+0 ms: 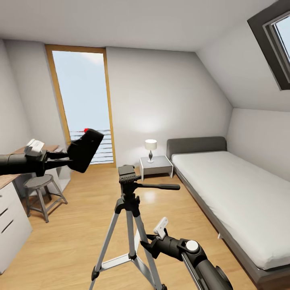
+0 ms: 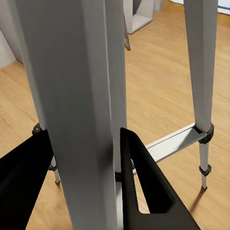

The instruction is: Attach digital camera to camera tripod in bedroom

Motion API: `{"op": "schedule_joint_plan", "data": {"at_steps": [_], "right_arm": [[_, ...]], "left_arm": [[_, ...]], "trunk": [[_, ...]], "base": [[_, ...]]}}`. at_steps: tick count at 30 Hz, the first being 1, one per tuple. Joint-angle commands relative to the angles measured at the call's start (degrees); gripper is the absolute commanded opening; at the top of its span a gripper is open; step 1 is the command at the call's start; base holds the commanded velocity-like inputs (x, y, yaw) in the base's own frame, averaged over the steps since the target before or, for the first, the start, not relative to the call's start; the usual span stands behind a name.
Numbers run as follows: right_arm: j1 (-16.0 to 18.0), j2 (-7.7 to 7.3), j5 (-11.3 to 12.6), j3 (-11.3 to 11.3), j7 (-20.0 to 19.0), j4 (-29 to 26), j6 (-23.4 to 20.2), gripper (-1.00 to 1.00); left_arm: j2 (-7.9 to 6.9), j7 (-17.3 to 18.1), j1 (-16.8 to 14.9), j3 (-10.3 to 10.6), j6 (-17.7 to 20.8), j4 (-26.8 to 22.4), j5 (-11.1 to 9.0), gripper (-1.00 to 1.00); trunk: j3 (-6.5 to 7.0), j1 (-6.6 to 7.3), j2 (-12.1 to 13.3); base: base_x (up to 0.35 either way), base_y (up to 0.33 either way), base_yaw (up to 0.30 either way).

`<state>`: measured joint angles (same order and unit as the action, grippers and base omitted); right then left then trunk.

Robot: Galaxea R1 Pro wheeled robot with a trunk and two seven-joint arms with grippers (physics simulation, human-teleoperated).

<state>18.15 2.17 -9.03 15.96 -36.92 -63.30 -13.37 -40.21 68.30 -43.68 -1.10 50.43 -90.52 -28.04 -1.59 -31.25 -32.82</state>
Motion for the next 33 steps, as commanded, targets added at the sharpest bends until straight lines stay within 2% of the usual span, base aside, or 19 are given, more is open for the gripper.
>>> {"op": "schedule_joint_plan", "data": {"at_steps": [1,6,7,10,13,15,25,33], "right_arm": [[0.04,0.03,-0.2,-0.02,-0.31,-0.09,-0.35,-1.0],[0.04,0.03,-0.2,0.02,-0.28,-0.12,-0.35,-1.0],[0.04,0.03,-0.2,0.02,-0.28,-0.12,-0.35,-1.0],[0.04,0.03,-0.2,0.03,-0.27,-0.11,-0.35,-1.0],[0.04,0.03,-0.2,0.03,-0.27,-0.09,-0.35,-1.0],[0.04,0.03,-0.2,0.04,-0.26,-0.1,-0.35,-1.0],[0.04,0.03,-0.22,0.04,-0.26,-0.09,-0.35,-1.0],[0.04,0.03,-0.32,0.04,-0.26,-0.08,-0.35,-1.0]], "left_arm": [[-0.05,0.06,-1.02,1.16,0.58,0.03,0.07,-1.0],[-0.11,0.16,-4.98,5.72,2.64,0.12,1.92,-1.0],[-0.11,0.16,-4.98,5.72,2.64,0.12,1.92,-1.0],[-0.08,0.7,-7.51,8.4,4.93,0.15,4.03,-1.0],[-0.07,1.05,-8.8,9.64,5.76,0.19,4.84,-1.0],[-0.06,1.52,-10.79,11.78,6.53,0.3,5.61,-1.0],[-0.05,2.25,-18.35,19.53,9.0,1.37,6.31,-1.0],[-0.05,5.5,-26.23,28.07,9.57,4.06,6.39,-1.0]], "trunk": [[-0.12,-0.03,-0.12],[-0.12,-0.03,-0.12],[-0.12,-0.03,-0.12],[-0.12,-0.03,-0.12],[-0.12,-0.03,-0.12],[-0.12,-0.03,-0.12],[-0.12,-0.03,-0.12],[-0.12,-0.03,-0.12]], "base": [[0.0,0.0,0.0],[0.0,0.0,0.0],[0.0,0.0,0.0],[0.0,0.0,0.0],[0.0,0.0,0.0],[0.0,0.0,0.0],[0.0,0.0,0.0],[0.0,0.0,0.0]]}}
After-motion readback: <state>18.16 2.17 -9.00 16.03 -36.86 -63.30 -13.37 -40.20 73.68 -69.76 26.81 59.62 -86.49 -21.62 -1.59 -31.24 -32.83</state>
